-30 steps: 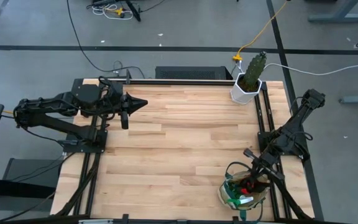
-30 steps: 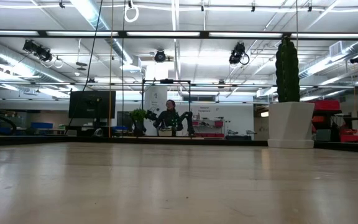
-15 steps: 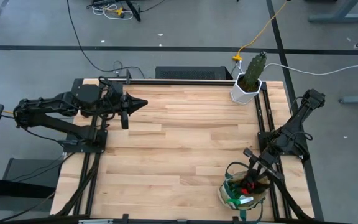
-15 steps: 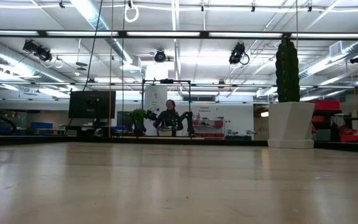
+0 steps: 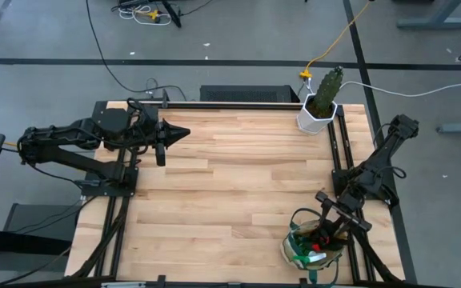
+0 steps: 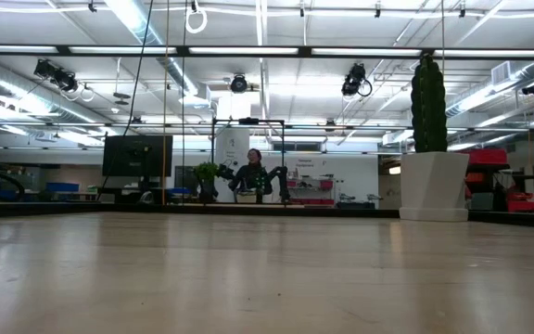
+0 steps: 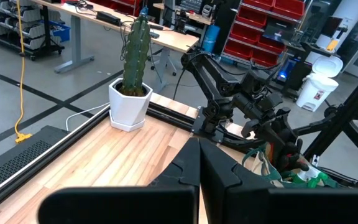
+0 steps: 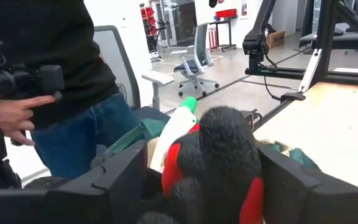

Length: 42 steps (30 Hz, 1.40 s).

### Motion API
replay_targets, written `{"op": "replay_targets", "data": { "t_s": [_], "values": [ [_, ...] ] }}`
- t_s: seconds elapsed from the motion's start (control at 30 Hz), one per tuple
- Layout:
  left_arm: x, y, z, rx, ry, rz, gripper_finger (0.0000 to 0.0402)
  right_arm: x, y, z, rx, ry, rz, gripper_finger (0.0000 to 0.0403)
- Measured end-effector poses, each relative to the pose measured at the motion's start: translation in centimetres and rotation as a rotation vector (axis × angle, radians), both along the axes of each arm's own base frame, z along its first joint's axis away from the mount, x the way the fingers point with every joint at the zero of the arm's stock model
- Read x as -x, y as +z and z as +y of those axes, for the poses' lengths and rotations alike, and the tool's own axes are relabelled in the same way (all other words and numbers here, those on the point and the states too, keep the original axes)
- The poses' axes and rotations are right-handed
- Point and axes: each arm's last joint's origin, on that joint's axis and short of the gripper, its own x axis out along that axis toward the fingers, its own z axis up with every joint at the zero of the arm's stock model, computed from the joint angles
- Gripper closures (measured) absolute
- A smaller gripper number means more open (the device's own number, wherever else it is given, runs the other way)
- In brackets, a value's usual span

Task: Pick & Place Garden tools in Gardening bag
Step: Put the red gloves into the gardening tool bag, then return to Home Position

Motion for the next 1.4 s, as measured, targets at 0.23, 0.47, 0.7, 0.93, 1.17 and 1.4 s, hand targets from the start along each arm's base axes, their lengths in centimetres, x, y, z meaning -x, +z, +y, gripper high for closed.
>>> {"op": "replay_targets", "data": {
  "t_s": [0.23, 0.47, 0.7, 0.93, 1.17, 1.4],
  "values": [
    [0.0, 0.0, 0.0, 0.003, 0.000, -0.001, 0.0399, 0.1, 1.8, -0.1, 0.020, 0.001, -0.024, 0.0113],
    [0.0, 0.0, 0.0, 0.004, 0.000, -0.001, 0.0399, 0.1, 3.9, -0.6, 0.033, -0.101, -0.037, 0.0117],
    [0.0, 0.0, 0.0, -0.001, 0.000, 0.000, 0.0399, 0.1, 5.9, -1.0, 0.005, -0.213, -0.085, 0.0140],
    [0.0, 0.0, 0.0, -0.002, -0.002, 0.000, 0.0399, 0.1, 7.5, -1.6, -0.031, -0.319, -0.113, 0.0179],
    [0.0, 0.0, 0.0, -0.002, -0.003, 0.000, 0.0399, -0.2, 8.1, -2.1, -0.022, -0.391, -0.138, 0.0233],
    [0.0, 0.0, 0.0, -0.002, -0.004, 0.001, 0.0399, -0.4, 8.1, -2.4, 0.024, -0.432, -0.174, 0.0301]
  ]
}}
